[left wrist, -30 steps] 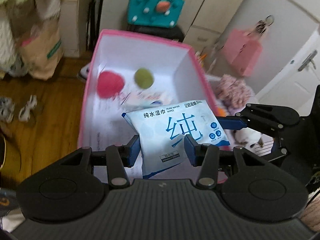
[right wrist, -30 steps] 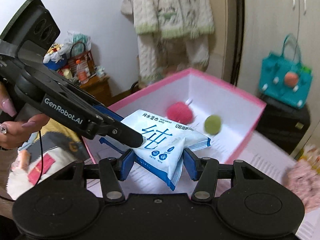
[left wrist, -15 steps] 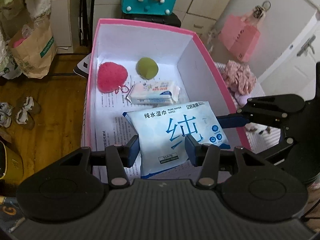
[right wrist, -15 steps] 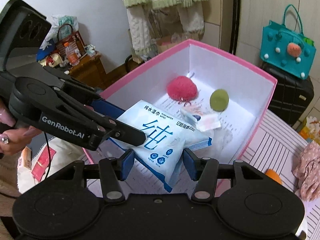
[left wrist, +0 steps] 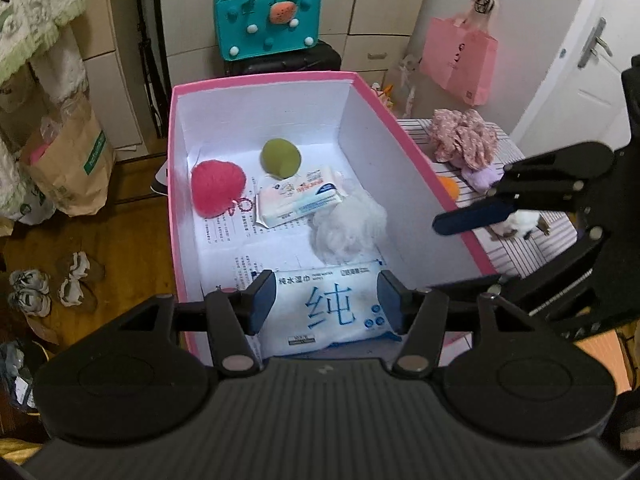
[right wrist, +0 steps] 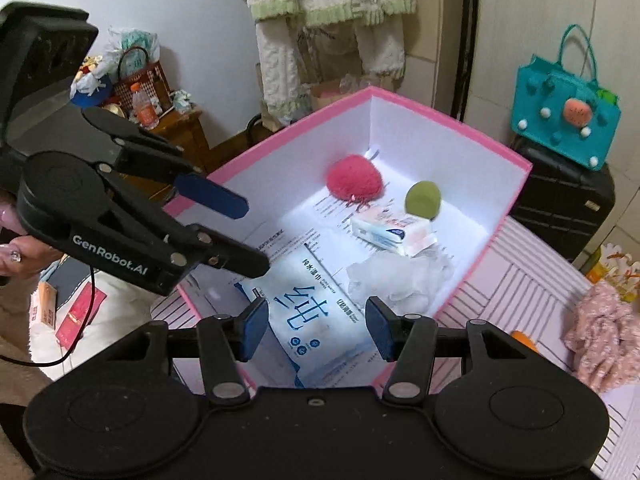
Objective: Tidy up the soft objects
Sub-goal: 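Open both tools to drop the blue wipes pack into the box, then withdraw both tools from the box toward the white plush cat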
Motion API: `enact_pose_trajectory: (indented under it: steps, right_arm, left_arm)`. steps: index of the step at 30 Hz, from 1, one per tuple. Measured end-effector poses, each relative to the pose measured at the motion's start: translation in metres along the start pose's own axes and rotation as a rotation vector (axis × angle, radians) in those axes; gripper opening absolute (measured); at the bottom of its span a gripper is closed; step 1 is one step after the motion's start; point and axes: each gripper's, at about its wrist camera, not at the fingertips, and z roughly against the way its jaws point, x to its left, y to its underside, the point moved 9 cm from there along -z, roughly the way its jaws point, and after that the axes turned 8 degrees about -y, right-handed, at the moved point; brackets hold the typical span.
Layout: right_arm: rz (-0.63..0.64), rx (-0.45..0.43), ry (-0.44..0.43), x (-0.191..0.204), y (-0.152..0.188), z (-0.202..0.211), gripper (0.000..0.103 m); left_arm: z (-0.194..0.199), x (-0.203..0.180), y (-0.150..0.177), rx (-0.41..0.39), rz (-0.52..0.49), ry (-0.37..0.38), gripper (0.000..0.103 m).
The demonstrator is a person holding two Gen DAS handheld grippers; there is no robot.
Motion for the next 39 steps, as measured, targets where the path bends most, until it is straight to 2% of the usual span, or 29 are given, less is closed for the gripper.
enact_pose_trajectory:
  steps: [11, 24, 39]
  right_arm:
    - [0.031, -0.089, 0.052, 0.01, 0.009, 0.06, 0.06]
    - [0.061, -0.159, 0.109, 0.013, 0.041, 0.124, 0.061]
    - [0.015, -0.199, 0.202, -0.018, 0.105, 0.169, 0.066]
  left_arm:
    - [0.043, -0.034, 0.0, -0.049, -0.073, -0.045, 0.06]
    - [0.066, -0.093, 0.001, -0.077, -0.208, -0.008, 0.06]
    - [0.042, -0.164, -0.017, -0.061, -0.28, 0.099, 0.06]
